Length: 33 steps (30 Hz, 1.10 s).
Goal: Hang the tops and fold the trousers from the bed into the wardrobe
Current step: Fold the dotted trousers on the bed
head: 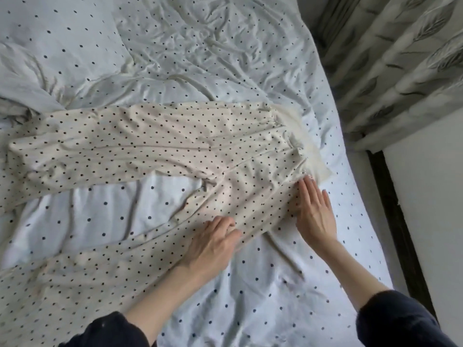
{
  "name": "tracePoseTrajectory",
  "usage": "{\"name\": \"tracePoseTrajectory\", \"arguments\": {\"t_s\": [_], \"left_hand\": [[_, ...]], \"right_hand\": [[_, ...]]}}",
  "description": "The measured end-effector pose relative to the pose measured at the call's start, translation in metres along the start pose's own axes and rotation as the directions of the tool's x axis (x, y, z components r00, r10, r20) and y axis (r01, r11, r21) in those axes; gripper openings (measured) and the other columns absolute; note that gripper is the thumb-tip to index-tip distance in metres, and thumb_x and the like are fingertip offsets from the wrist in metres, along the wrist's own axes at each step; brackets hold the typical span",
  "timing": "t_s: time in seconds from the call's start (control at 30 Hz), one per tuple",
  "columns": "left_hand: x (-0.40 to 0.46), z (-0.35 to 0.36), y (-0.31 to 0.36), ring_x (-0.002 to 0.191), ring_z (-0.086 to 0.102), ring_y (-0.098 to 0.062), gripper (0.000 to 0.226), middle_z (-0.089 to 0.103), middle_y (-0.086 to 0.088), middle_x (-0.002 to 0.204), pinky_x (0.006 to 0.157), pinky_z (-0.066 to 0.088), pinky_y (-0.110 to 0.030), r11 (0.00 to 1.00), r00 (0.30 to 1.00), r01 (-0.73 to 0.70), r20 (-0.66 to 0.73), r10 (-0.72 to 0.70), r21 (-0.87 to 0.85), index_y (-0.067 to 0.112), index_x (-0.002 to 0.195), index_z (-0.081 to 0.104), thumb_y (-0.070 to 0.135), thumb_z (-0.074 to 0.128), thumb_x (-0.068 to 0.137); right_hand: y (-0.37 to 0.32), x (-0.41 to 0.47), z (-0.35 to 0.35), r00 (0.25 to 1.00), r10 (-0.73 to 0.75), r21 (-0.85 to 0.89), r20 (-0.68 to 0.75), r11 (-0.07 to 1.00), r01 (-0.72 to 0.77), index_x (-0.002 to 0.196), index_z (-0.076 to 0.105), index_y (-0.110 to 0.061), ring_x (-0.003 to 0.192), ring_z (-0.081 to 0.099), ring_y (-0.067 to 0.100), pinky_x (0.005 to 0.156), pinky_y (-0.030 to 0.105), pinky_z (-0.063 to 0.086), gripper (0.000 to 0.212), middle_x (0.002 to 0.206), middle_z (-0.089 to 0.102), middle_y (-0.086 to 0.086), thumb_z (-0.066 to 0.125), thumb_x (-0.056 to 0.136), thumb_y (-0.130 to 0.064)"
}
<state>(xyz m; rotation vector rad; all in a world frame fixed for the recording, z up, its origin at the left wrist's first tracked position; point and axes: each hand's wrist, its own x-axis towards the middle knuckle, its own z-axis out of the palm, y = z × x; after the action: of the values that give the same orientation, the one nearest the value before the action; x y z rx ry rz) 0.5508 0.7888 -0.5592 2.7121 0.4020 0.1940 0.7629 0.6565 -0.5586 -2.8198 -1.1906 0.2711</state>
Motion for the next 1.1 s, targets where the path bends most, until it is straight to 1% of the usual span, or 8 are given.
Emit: {"name": "tracePoseTrajectory", "arguments": {"t_s": [0.07, 0.2, 0.33, 0.47, 0.57, 0.83, 1.0, 1.1], "left_hand": [[0.012, 0.013, 0.017, 0.087, 0.058, -0.019, 0.018, 0.058, 0.000, 0.104, 0.066, 0.053, -0.031, 0.998, 0.996, 0.061, 0.058, -0.061, 0.014, 0.022, 0.092, 0.062, 0.025, 0.056, 0.076], [0.041, 0.032, 0.040, 0.090, 0.062, -0.025, 0.056, 0.061, -0.006, 0.107, 0.069, 0.052, -0.038, 0.927, 0.924, 0.264, 0.206, -0.322, 0.266, 0.018, 0.103, 0.064, 0.033, 0.084, 0.054], [0.060, 0.041, 0.049, 0.068, 0.063, -0.026, 0.033, 0.064, -0.008, 0.083, 0.054, 0.050, -0.033, 0.874, 0.916, 0.353, 0.065, -0.395, 0.334, 0.010, 0.082, 0.066, 0.003, 0.081, 0.053], [0.059, 0.023, 0.052, 0.043, 0.058, -0.024, 0.025, 0.061, -0.003, 0.057, 0.037, 0.035, -0.023, 0.875, 0.893, 0.426, 0.052, -0.448, 0.231, 0.011, 0.078, 0.063, 0.004, 0.080, 0.062], [0.052, 0.007, 0.069, 0.071, 0.064, -0.032, 0.012, 0.066, -0.010, 0.078, 0.054, 0.043, -0.033, 0.837, 0.799, 0.526, 0.248, -0.547, 0.153, 0.011, 0.101, 0.057, 0.018, 0.049, 0.096], [0.042, -0.054, 0.092, 0.086, 0.059, -0.020, 0.028, 0.063, -0.005, 0.092, 0.078, 0.045, -0.030, 0.674, 0.502, 0.733, 0.740, -0.447, -0.091, 0.015, 0.086, 0.061, 0.041, 0.053, 0.092], [0.044, -0.104, 0.073, 0.075, 0.052, -0.016, 0.031, 0.058, -0.005, 0.082, 0.069, 0.039, -0.026, 0.730, 0.482, 0.683, 0.767, -0.425, -0.025, 0.009, 0.083, 0.058, 0.038, 0.054, 0.092], [0.047, -0.127, 0.052, 0.084, 0.061, -0.024, 0.022, 0.066, -0.010, 0.095, 0.075, 0.046, -0.032, 0.730, 0.602, 0.681, 0.612, -0.513, -0.058, 0.013, 0.093, 0.062, 0.033, 0.052, 0.094]], "right_hand": [[0.021, 0.018, -0.001, 1.000, -0.021, -0.017, 0.013, 1.000, 0.022, 0.147, 0.024, -0.003, 0.143, 0.021, 0.030, 0.117, 0.045, 0.016, 0.078, 0.154, 0.023, 0.014, 0.052, 0.075, 0.009], [0.054, 0.051, 0.005, 0.989, -0.143, -0.033, 0.018, 0.989, 0.144, 0.146, 0.028, -0.003, 0.142, 0.022, 0.031, 0.116, 0.044, 0.013, 0.070, 0.152, 0.028, 0.013, 0.051, 0.081, 0.008], [0.075, 0.067, 0.013, 0.952, -0.290, 0.074, -0.102, 0.952, 0.298, 0.129, 0.052, -0.001, 0.130, 0.043, 0.038, 0.110, 0.049, 0.026, 0.047, 0.138, 0.049, 0.016, 0.043, 0.083, 0.004], [0.081, 0.067, 0.009, 0.925, -0.316, 0.192, -0.210, 0.914, 0.356, 0.103, 0.066, -0.002, 0.119, 0.056, 0.034, 0.107, 0.052, 0.031, 0.036, 0.121, 0.064, 0.010, 0.034, 0.093, -0.015], [0.091, 0.051, -0.002, 0.917, -0.331, 0.204, -0.223, 0.904, 0.376, 0.097, 0.068, -0.001, 0.112, 0.061, 0.032, 0.104, 0.054, 0.033, 0.025, 0.110, 0.069, 0.012, 0.045, 0.088, -0.004], [0.128, -0.020, -0.054, 0.922, -0.334, 0.149, 0.196, 0.939, 0.309, 0.106, 0.066, -0.003, 0.099, 0.063, 0.035, 0.099, 0.042, 0.040, 0.042, 0.097, 0.068, 0.017, 0.055, 0.069, 0.015], [0.115, -0.025, -0.086, 0.882, -0.211, 0.123, 0.422, 0.977, 0.175, 0.114, 0.058, -0.010, 0.095, 0.058, 0.034, 0.071, 0.032, 0.038, 0.036, 0.105, 0.064, 0.016, 0.038, 0.087, 0.002], [0.099, -0.004, -0.095, 0.900, -0.222, 0.220, 0.376, 0.964, 0.146, 0.106, 0.061, -0.007, 0.083, 0.058, 0.034, 0.066, 0.033, 0.041, 0.029, 0.096, 0.066, 0.019, 0.039, 0.088, 0.000]]}}
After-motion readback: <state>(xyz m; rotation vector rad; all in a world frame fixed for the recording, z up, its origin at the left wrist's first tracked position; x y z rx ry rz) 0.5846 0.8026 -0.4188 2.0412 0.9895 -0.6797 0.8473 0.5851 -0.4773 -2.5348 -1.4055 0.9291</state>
